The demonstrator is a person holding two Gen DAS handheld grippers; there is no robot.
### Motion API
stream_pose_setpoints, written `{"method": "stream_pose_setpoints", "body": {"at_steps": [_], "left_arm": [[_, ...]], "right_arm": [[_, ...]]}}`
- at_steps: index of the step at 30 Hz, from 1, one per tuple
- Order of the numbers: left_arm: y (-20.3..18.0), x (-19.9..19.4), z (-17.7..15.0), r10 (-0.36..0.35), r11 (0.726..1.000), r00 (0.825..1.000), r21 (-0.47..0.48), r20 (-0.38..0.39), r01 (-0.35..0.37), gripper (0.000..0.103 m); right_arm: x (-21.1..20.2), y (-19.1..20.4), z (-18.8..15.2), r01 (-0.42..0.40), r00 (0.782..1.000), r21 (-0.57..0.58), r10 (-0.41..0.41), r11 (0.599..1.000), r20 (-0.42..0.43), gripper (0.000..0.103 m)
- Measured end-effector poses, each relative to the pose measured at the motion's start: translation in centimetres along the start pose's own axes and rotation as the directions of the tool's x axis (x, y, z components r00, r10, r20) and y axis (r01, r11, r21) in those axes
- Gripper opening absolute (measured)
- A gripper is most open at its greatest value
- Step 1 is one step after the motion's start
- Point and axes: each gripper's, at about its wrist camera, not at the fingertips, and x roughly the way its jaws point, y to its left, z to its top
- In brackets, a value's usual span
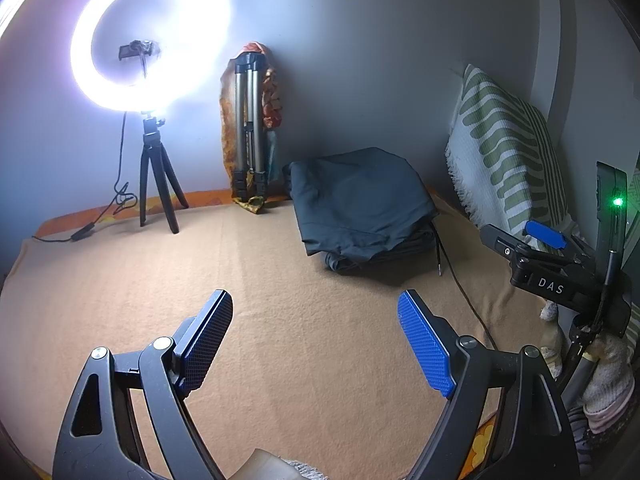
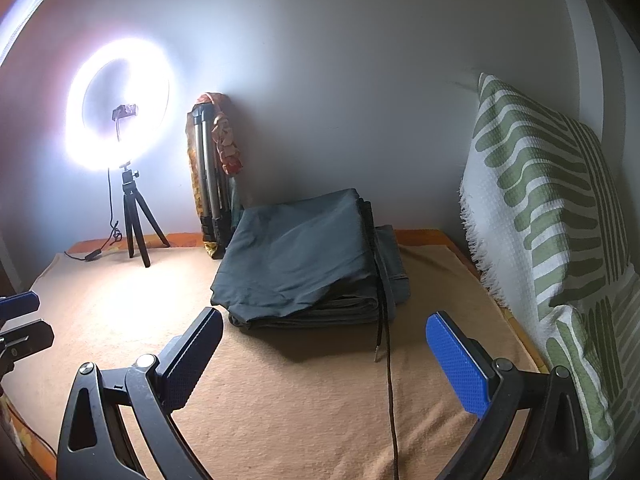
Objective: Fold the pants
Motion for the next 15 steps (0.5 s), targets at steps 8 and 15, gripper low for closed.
{"method": "stream_pose_setpoints", "body": {"at_steps": [8, 15], "left_arm": [[0.02, -0.04, 0.04, -0.003, 1.0, 1.0, -0.005, 0.0, 0.003, 0.085], [-0.14, -0.13, -0.01, -0.005, 1.0, 1.0, -0.005, 0.0, 0.005, 0.085]], "right_arm": [[0.01, 0.18, 0.05, -0.004, 1.0, -0.001, 0.004, 1.0, -0.003, 0.103], [0.21, 0.29, 0.05, -0.008, 1.0, -0.003, 0.008, 1.0, -0.006, 0.103]]}}
